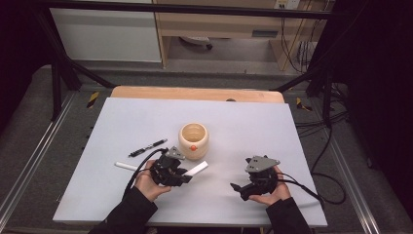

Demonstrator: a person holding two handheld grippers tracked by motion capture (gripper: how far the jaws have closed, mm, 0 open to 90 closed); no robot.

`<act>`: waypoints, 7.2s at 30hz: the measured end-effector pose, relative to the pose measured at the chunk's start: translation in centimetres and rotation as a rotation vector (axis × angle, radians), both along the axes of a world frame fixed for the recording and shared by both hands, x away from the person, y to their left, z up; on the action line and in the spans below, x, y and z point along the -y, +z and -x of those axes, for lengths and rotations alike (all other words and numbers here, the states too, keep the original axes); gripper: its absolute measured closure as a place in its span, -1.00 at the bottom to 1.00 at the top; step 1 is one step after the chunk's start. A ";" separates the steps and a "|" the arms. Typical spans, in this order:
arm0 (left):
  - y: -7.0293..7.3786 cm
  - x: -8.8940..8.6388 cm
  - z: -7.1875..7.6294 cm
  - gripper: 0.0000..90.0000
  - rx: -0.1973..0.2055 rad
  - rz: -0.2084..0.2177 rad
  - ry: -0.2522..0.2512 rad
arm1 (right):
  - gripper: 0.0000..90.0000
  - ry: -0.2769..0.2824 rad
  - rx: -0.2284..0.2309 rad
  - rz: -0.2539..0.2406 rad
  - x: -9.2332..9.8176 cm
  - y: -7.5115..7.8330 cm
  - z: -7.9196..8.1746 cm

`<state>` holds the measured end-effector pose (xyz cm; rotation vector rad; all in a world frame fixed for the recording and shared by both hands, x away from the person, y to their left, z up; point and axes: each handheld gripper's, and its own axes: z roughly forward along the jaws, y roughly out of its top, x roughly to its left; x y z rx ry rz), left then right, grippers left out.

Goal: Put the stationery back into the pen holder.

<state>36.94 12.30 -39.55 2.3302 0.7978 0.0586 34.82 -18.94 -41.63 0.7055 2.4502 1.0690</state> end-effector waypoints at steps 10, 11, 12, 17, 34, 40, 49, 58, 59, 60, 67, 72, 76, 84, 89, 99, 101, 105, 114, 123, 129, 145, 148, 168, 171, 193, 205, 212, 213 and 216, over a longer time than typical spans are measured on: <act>0.2 -1.0 -0.1 0.49 -0.011 0.007 -0.011 | -0.92 0.090 0.093 0.115 -2.8 0.7 0.2; 0.2 -1.0 -0.1 0.49 -0.013 0.007 -0.013 | -0.92 0.099 0.104 0.129 -3.2 0.8 0.2; 0.2 -1.1 -0.2 0.48 -0.015 0.007 -0.014 | -0.92 0.106 0.112 0.138 -3.4 0.9 0.2; 0.4 -1.1 -0.2 0.48 -0.022 0.003 -0.024 | -0.91 0.149 0.159 0.207 -4.6 1.4 0.3; 1.2 -0.2 -0.7 0.49 -0.031 0.011 -0.034 | -0.85 0.296 0.357 0.363 -7.4 2.2 1.2; 1.8 0.6 -0.7 0.49 -0.027 0.015 -0.046 | -0.80 0.336 0.430 0.390 -8.1 2.1 1.6; 2.7 2.0 -0.8 0.49 -0.028 0.013 -0.047 | -0.74 0.373 0.514 0.418 -8.3 1.9 1.6; 3.2 3.6 -0.9 0.49 -0.034 0.001 -0.058 | -0.57 0.400 0.585 0.465 -8.3 1.5 1.6; 3.2 3.8 -0.9 0.49 -0.036 0.002 -0.060 | -0.53 0.401 0.590 0.463 -8.3 1.5 1.6; 3.2 3.9 -0.9 0.49 -0.036 0.003 -0.061 | -0.50 0.406 0.602 0.471 -8.2 1.4 1.6; 3.3 4.7 -0.9 0.49 -0.041 0.006 -0.064 | -0.30 0.430 0.654 0.513 -8.1 1.3 1.5; 3.3 4.9 -0.9 0.49 -0.041 0.000 -0.065 | -0.16 0.450 0.669 0.521 -8.2 1.2 1.6; 3.3 5.0 -0.9 0.49 -0.043 -0.003 -0.066 | -0.04 0.473 0.691 0.541 -8.2 1.1 1.6; 3.2 5.3 -0.8 0.49 -0.043 -0.008 -0.072 | 0.18 0.490 0.723 0.560 -8.1 1.0 1.6; 3.3 5.4 -0.8 0.49 -0.042 -0.009 -0.074 | 0.33 0.503 0.737 0.566 -8.1 1.0 1.6; 3.3 5.4 -0.8 0.48 -0.041 -0.007 -0.071 | 0.47 0.539 0.748 0.586 -8.1 0.9 1.7; 3.3 5.3 -0.8 0.48 -0.039 -0.002 -0.070 | 0.48 0.535 0.752 0.587 -8.1 0.8 1.7; 3.4 5.2 -0.8 0.47 -0.024 0.004 -0.072 | 0.49 0.533 0.742 0.583 -8.1 0.9 1.7; 3.7 4.5 -0.3 0.23 0.053 -0.018 -0.080 | 0.50 0.480 0.693 0.562 -7.6 1.2 1.3; 3.4 1.9 0.1 -0.25 0.150 -0.039 -0.044 | 0.49 0.409 0.642 0.534 -6.6 1.5 0.6; 2.4 -0.3 0.0 -0.46 0.155 -0.047 0.022 | 0.49 0.360 0.602 0.500 -5.9 1.7 0.2; 0.2 -6.6 0.6 -0.82 0.151 -0.040 0.159 | 0.50 0.213 0.459 0.321 -4.4 2.5 -0.5; -0.1 -8.1 0.8 -0.83 0.151 -0.033 0.189 | 0.50 0.182 0.420 0.276 -4.1 2.7 -0.6; -2.5 -15.2 3.0 -0.85 0.181 0.014 0.288 | 0.50 -0.008 0.182 -0.056 -4.0 3.9 -1.7; -2.9 -15.6 3.1 -0.84 0.178 0.018 0.295 | 0.50 -0.024 0.162 -0.102 -4.2 4.0 -1.9; -3.5 -16.1 3.1 -0.84 0.153 0.044 0.300 | 0.49 -0.152 0.089 -0.375 -6.0 5.6 -4.1; -3.6 -16.2 3.1 -0.84 0.150 0.053 0.298 | 0.49 -0.166 0.079 -0.460 -8.7 6.9 -6.0; -3.6 -16.2 3.1 -0.84 0.149 0.053 0.295 | 0.49 -0.170 0.081 -0.485 -10.6 7.4 -7.6; -3.7 -16.2 3.1 -0.84 0.149 0.054 0.295 | 0.49 -0.174 0.079 -0.485 -10.8 7.3 -7.8; -3.7 -16.3 3.1 -0.84 0.148 0.054 0.295 | 0.49 -0.177 0.070 -0.484 -11.4 6.9 -8.5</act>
